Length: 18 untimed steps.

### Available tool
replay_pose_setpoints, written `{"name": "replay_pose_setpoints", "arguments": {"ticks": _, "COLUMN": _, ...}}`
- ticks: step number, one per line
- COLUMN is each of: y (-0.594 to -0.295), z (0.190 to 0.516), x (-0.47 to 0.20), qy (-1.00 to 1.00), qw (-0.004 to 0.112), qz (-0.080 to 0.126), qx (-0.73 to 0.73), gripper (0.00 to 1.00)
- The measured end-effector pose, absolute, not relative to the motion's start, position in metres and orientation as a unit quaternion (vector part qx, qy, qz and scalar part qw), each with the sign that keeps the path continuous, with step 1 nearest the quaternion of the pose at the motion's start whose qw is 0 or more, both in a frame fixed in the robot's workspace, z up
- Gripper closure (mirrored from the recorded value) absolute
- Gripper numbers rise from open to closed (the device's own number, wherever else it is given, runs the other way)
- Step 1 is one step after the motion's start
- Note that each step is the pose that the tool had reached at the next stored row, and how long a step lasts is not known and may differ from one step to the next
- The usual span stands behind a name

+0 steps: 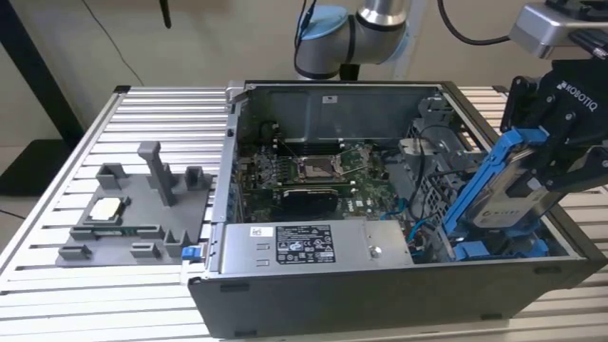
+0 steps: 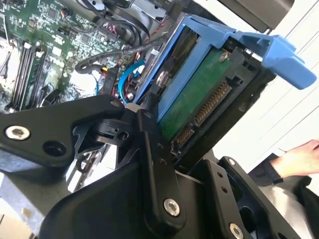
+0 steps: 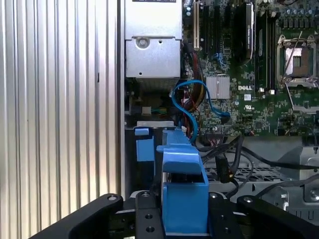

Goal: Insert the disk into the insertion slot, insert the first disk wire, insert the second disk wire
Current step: 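Insert the disk into the insertion slot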

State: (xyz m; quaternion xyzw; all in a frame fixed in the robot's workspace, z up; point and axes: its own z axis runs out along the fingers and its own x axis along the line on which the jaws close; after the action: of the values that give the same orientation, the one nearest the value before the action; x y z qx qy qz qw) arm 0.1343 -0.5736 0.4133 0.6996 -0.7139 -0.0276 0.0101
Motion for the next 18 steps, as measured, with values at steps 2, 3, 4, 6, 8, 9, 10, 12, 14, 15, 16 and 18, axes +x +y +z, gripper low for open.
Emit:
{"name": "replay_pose_setpoints", "arguments": {"ticks": 2, "y": -0.574, "z": 0.416, "x": 0.134, "qy": -0.714, "qw": 0.01, "qz": -0.028, "qx": 0.699, "gripper": 0.67}}
{"name": "replay_pose_setpoints", "arguments": {"ticks": 3, "y": -0.574, "z": 0.416, "x": 0.134, "qy": -0.714, "qw": 0.011, "qz": -0.028, "qx": 0.699, "gripper": 0.67}}
{"name": "replay_pose_setpoints", "arguments": {"ticks": 4, "y": -0.574, "z": 0.417, "x": 0.134, "qy": -0.714, "qw": 0.011, "qz": -0.028, "qx": 0.699, "gripper": 0.67}}
{"name": "replay_pose_setpoints", "arguments": {"ticks": 6, "y": -0.574, "z": 0.416, "x": 0.134, "qy": -0.714, "qw": 0.011, "qz": -0.028, "qx": 0.699, "gripper": 0.67}}
{"name": "replay_pose_setpoints", "arguments": {"ticks": 8, "y": -0.574, "z": 0.415, "x": 0.134, "qy": -0.714, "qw": 0.011, "qz": -0.028, "qx": 0.699, "gripper": 0.67}}
{"name": "replay_pose_setpoints", "arguments": {"ticks": 9, "y": -0.575, "z": 0.415, "x": 0.134, "qy": -0.714, "qw": 0.011, "qz": -0.028, "qx": 0.699, "gripper": 0.67}}
{"name": "replay_pose_setpoints", "arguments": {"ticks": 10, "y": -0.575, "z": 0.414, "x": 0.134, "qy": -0.714, "qw": 0.011, "qz": -0.028, "qx": 0.699, "gripper": 0.67}}
{"name": "replay_pose_setpoints", "arguments": {"ticks": 12, "y": -0.575, "z": 0.413, "x": 0.134, "qy": -0.714, "qw": 0.011, "qz": -0.028, "qx": 0.699, "gripper": 0.67}}
{"name": "replay_pose_setpoints", "arguments": {"ticks": 14, "y": -0.575, "z": 0.411, "x": 0.134, "qy": -0.714, "qw": 0.011, "qz": -0.028, "qx": 0.699, "gripper": 0.67}}
{"name": "replay_pose_setpoints", "arguments": {"ticks": 15, "y": -0.575, "z": 0.409, "x": 0.134, "qy": -0.714, "qw": 0.011, "qz": -0.028, "qx": 0.699, "gripper": 0.67}}
{"name": "replay_pose_setpoints", "arguments": {"ticks": 16, "y": -0.575, "z": 0.408, "x": 0.134, "qy": -0.714, "qw": 0.011, "qz": -0.028, "qx": 0.699, "gripper": 0.67}}
{"name": "replay_pose_setpoints", "arguments": {"ticks": 18, "y": -0.575, "z": 0.406, "x": 0.134, "qy": -0.714, "qw": 0.011, "qz": -0.028, "qx": 0.699, "gripper": 0.67}}
